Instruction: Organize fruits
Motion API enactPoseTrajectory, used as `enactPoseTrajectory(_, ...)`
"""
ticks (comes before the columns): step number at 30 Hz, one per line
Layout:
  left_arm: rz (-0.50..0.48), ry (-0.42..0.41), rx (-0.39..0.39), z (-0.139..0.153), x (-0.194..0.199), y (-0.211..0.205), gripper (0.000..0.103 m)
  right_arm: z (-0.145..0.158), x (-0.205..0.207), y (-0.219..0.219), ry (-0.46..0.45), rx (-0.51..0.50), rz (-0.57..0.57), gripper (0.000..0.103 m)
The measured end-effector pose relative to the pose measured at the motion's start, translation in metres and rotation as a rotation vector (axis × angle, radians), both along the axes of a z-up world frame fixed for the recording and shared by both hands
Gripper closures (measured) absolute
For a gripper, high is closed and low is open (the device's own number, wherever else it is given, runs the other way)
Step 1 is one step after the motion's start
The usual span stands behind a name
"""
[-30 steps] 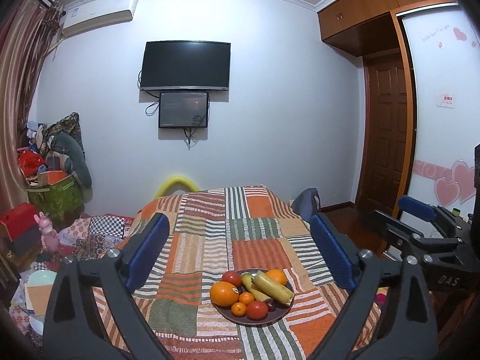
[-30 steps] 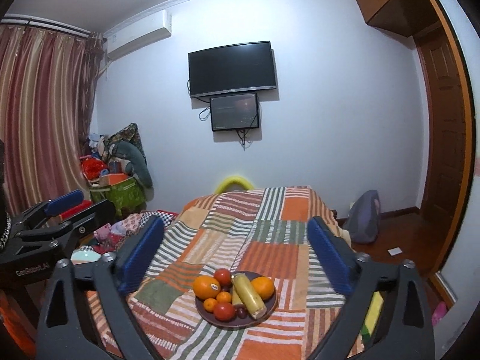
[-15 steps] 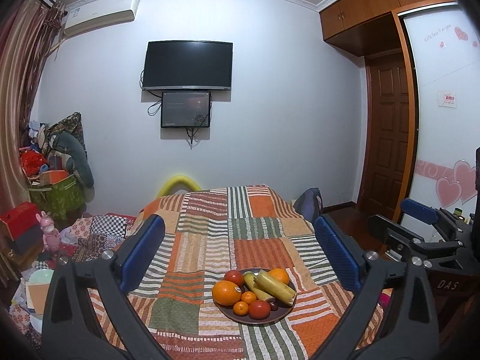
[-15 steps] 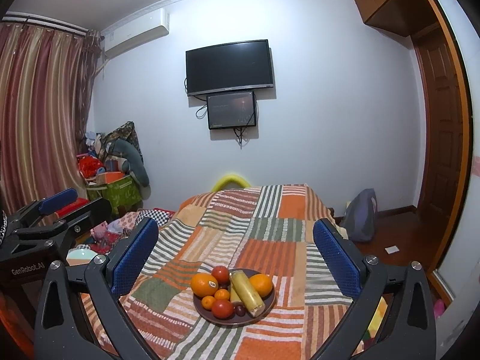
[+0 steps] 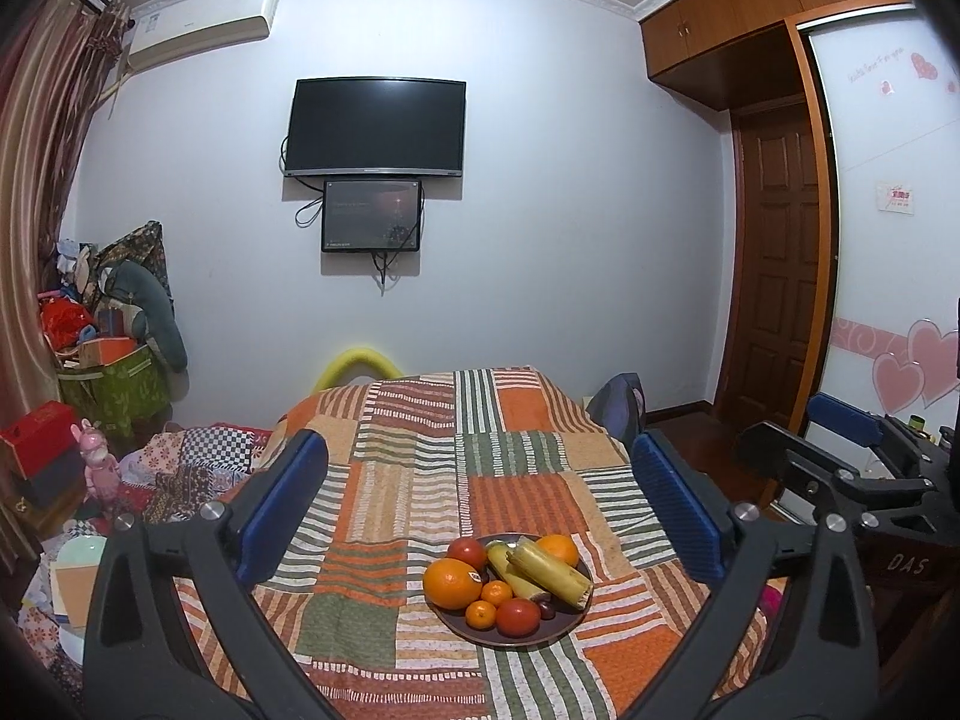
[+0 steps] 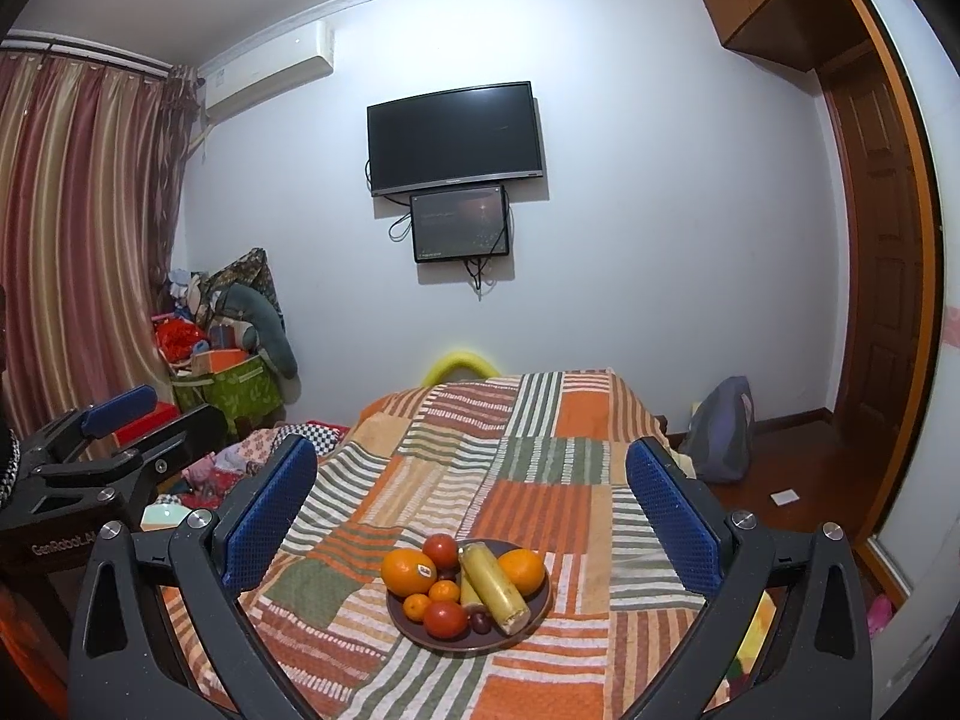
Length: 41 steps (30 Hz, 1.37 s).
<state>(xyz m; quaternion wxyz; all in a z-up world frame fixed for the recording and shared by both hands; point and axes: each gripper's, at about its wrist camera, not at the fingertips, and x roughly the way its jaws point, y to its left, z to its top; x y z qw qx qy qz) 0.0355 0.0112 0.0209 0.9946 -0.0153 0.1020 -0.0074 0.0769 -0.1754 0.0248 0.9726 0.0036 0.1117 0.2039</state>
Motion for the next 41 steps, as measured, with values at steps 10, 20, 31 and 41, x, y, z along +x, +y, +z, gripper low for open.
enactPoseTrajectory(10, -0.002, 0.005, 0.002, 0.0007, 0.0016, -0.0006, 0.0, 0.0007, 0.0004, -0.0003, -0.002, 0.0, -0.002, 0.0)
enactPoseTrajectory(20, -0.019, 0.014, 0.003, 0.0002, 0.0018, -0.0017, 0.0, 0.0023, -0.0009, 0.0004, -0.005, -0.002, -0.001, 0.0)
enactPoseTrajectory(31, -0.036, 0.012, 0.012, -0.0002, 0.001, -0.0021, 0.0, 0.004, -0.0003, 0.0021, -0.006, -0.009, 0.002, 0.0)
enactPoseTrajectory(41, -0.042, 0.021, 0.011, -0.0004, 0.0032, -0.0014, 0.0, 0.0037, 0.0012, 0.0012, -0.002, -0.006, -0.002, 0.0)
